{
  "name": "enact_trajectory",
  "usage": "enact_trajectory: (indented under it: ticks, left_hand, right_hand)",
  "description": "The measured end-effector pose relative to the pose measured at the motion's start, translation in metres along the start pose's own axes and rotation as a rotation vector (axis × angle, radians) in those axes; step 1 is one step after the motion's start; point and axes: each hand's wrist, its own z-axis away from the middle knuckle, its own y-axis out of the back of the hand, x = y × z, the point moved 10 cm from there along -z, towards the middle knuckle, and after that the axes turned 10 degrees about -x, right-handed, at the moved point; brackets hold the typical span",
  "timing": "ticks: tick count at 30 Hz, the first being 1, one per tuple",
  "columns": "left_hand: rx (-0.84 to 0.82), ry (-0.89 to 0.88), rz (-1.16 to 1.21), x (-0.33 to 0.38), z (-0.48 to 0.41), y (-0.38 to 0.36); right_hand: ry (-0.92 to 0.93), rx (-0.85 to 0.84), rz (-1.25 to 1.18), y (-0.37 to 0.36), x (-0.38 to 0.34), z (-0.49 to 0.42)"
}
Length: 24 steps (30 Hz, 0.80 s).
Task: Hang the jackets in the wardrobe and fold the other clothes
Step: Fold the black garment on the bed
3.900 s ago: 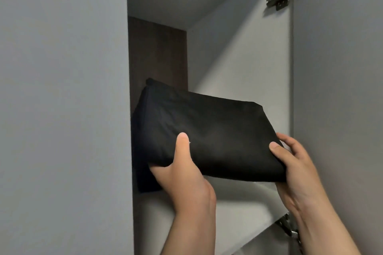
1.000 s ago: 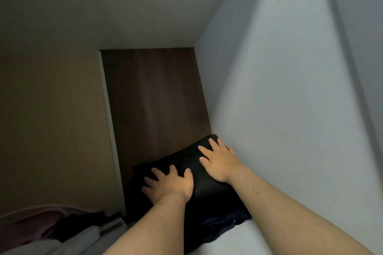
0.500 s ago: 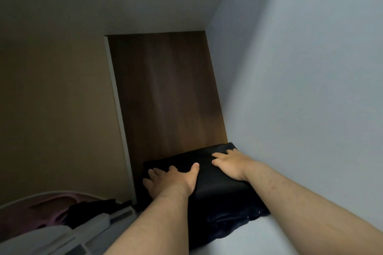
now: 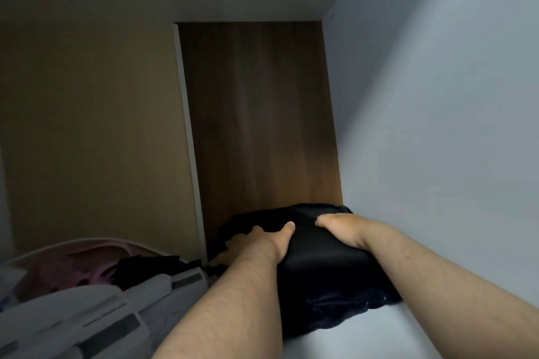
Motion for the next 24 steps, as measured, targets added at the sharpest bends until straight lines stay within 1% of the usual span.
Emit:
enact_trajectory:
  ticks: [2, 4, 6, 8, 11, 14, 16, 19, 24]
  left_hand:
    - [0.037, 0.013, -0.068, 0.004, 0.008, 0.004]
    - [0.051, 0.025, -0.108, 0.01, 0.017, 0.008]
    - [0.071, 0.059, -0.086, 0.014, 0.028, 0.009]
    - [0.123, 0.044, -0.026, 0.02, 0.036, 0.011]
    - [0.279, -0.085, -0.018, 0.038, 0.051, 0.013]
    - [0.366, -0.241, -0.023, 0.06, 0.07, 0.007]
    - [0.361, -0.343, -0.006, 0.074, 0.085, 0.004]
    - [0.3, -0.496, 0.036, 0.095, 0.111, -0.002]
    - [0.222, -0.63, 0.116, 0.103, 0.144, -0.018]
  right_hand:
    - [-0.022, 0.036, 0.011, 0.003, 0.002, 0.006]
    - [-0.068, 0.066, 0.121, 0.006, 0.004, 0.012]
    - [-0.143, 0.116, 0.22, 0.009, 0.005, 0.018]
    - [-0.192, 0.217, 0.274, 0.019, 0.002, 0.029]
    - [-0.155, 0.41, 0.368, 0.04, -0.01, 0.058]
    - [-0.087, 0.475, 0.444, 0.052, -0.018, 0.09]
    - [-0.07, 0.462, 0.405, 0.055, -0.012, 0.112]
    - [-0.104, 0.411, 0.296, 0.051, 0.012, 0.149]
    - [-0.175, 0.444, 0.286, 0.045, 0.028, 0.21]
